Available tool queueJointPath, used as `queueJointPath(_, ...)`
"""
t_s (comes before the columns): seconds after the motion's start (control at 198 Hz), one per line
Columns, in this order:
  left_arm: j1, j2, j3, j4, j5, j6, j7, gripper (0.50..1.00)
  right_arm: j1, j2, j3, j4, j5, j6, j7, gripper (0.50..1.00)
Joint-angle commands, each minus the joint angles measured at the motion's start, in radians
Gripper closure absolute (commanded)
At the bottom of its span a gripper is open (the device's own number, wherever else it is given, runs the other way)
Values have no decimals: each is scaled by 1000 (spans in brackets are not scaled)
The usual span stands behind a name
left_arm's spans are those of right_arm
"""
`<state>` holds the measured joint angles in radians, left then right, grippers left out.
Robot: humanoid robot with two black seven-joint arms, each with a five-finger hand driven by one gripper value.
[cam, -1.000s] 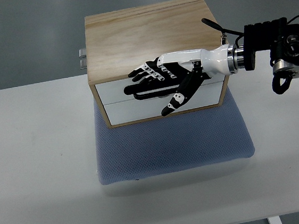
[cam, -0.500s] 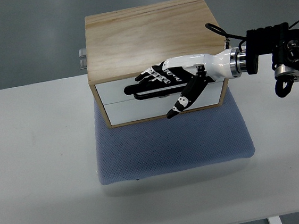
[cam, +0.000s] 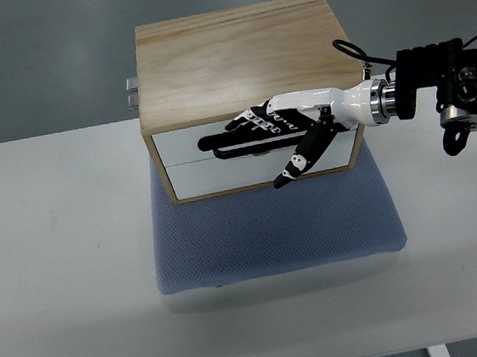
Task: Open wood drawer with right hand
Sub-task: 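Hook the right hand fingers around the upper drawer's black handle, then pull the upper white drawer toward the robot with the right hand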
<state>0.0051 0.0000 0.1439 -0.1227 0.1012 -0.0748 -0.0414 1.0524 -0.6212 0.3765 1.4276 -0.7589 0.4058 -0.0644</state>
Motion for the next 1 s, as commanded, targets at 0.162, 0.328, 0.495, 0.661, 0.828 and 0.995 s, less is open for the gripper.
queueJointPath(0.162,0,0,0,0,0,1,0,500,0,0,-2,-13,-31,10,-2,562)
queueJointPath(0.328,0,0,0,0,0,0,0,500,0,-3,-13,-13,-31,24,-3,562)
queueJointPath(0.495,-1,0,-1,0,0,0,0,500,0,-8,-13,-12,-30,59,-21,564)
queueJointPath(0.661,-1,0,-1,0,0,0,0,500,1,-14,-11,-10,-30,93,-23,564)
queueJointPath(0.828,1,0,0,0,0,0,0,500,5,-22,-11,-1,-28,128,-23,562)
queueJointPath(0.995,-1,0,0,0,0,0,0,500,8,-31,-10,2,-23,182,-23,562)
